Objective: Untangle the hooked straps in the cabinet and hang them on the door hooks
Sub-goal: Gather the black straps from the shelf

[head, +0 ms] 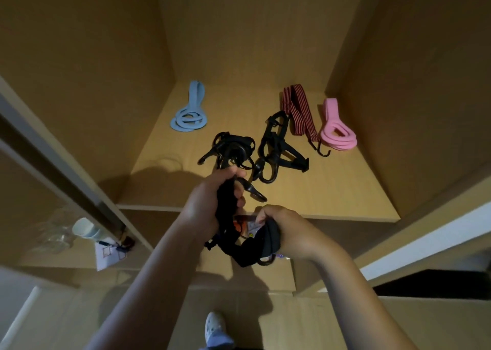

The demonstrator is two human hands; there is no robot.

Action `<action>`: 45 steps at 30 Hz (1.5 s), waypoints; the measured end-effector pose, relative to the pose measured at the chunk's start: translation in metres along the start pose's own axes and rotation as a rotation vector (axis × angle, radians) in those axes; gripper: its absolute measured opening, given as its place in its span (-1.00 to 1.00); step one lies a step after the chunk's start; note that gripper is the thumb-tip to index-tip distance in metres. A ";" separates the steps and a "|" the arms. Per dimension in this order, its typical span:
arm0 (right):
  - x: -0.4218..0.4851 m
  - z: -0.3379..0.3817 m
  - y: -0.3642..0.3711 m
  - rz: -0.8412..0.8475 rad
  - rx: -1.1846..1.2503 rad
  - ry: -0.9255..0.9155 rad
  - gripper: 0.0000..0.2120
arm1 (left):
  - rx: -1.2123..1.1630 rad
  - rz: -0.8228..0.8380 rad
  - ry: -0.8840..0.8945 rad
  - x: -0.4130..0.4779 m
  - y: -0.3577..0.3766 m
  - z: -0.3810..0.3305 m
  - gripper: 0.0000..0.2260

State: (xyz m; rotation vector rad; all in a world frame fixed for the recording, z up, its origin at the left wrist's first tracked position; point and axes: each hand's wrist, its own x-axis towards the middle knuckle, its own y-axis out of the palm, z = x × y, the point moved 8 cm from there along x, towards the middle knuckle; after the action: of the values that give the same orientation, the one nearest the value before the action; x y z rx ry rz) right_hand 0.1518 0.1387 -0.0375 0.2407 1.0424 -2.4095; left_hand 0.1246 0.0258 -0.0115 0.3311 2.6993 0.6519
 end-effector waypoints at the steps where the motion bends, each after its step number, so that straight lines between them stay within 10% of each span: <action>1: -0.005 0.005 -0.001 0.043 -0.005 -0.011 -0.64 | 0.006 -0.021 0.008 0.000 0.000 -0.001 -0.84; 7: -0.024 0.027 -0.017 0.251 0.223 -0.095 -0.58 | -0.019 -0.087 0.029 0.001 0.002 0.001 -0.85; 13: 0.021 0.021 -0.049 -0.386 0.011 -0.065 -0.81 | -0.024 -0.101 -0.009 0.002 0.009 0.011 -0.85; 25: 0.038 0.041 -0.060 -0.670 -0.195 -0.229 -0.91 | 0.245 -0.291 0.115 0.012 -0.013 -0.013 -0.91; 45: 0.041 0.110 -0.120 -0.608 0.916 -0.153 -0.80 | 0.411 -0.182 0.413 0.028 0.007 -0.088 -0.78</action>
State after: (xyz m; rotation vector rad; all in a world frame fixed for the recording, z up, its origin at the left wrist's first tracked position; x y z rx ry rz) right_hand 0.0587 0.1140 0.1002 0.0292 -0.1697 -3.2440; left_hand 0.0671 0.0054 0.0577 0.0452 3.2041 0.1125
